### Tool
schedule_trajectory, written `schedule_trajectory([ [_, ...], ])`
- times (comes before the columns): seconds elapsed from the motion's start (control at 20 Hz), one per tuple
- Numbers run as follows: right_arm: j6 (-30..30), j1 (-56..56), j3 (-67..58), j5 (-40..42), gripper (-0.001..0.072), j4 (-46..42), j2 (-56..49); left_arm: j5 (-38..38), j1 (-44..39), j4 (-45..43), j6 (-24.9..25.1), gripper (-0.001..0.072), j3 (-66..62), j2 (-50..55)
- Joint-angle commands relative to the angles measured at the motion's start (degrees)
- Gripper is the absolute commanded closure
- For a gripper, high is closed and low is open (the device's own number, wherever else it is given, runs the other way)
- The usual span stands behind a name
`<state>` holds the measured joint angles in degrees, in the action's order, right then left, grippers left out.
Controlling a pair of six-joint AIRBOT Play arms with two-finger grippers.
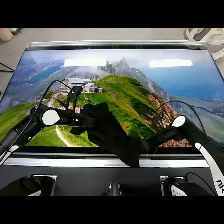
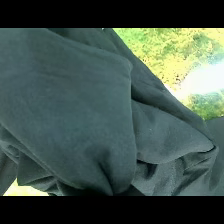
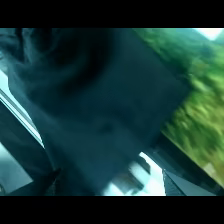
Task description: Fold the shirts.
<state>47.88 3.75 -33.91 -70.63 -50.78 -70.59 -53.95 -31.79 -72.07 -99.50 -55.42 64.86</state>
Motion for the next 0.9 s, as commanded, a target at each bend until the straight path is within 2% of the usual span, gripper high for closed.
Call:
schedule_trajectory([
  [0.0, -0.59, 4.42, 1.84, 4.33, 0.0073, 4.17, -3.04, -0.02, 0.04, 0.00, 0.04, 0.0680, 0.07, -0.04],
  [0.1, -0.61, 5.40, 1.81, 5.55, 0.0087, 7.02, -3.50, -0.02, 0.04, 0.00, 0.04, 0.0680, 0.07, -0.33],
  [0.15, -0.59, 5.33, 1.75, 6.03, 0.0172, 8.33, -3.52, -0.02, 0.04, 0.00, 0.04, 0.0680, 0.07, -0.59],
  [0.2, -0.59, 5.33, 1.70, 6.82, 0.0303, 9.09, -3.50, -0.02, 0.04, -0.02, 0.04, 0.0680, 0.04, -0.76],
  [0.3, -0.72, 5.33, 1.22, 8.00, 0.0697, 9.92, -3.45, 0.02, 0.07, -0.02, 0.37, 0.0680, 0.04, -1.11],
  [0.4, -4.15, 5.33, -3.21, 3.34, 0.0701, 7.23, -2.64, -0.28, 0.39, -0.02, 4.11, 0.0680, -0.68, -1.90],
  [0.45, -4.04, 5.33, -7.08, 0.57, 0.0701, 3.65, -1.18, -0.72, 1.11, -0.20, 6.12, 0.0680, -2.16, -2.73],
  [0.6, 1.03, 5.33, -27.06, -3.37, 0.0701, -11.96, 8.09, -3.58, 5.86, -0.20, 8.70, 0.0680, -12.59, -6.32],
  [0.7, 3.85, 5.33, -43.28, -1.79, 0.0700, -21.03, 14.97, -5.33, 9.81, -0.17, 8.68, 0.0680, -24.50, -9.38],
  [0.85, 10.36, 5.33, -64.52, 5.51, 0.0700, -33.42, 24.52, -3.87, 13.70, -0.17, 7.34, 0.0681, -44.15, -14.01],
])
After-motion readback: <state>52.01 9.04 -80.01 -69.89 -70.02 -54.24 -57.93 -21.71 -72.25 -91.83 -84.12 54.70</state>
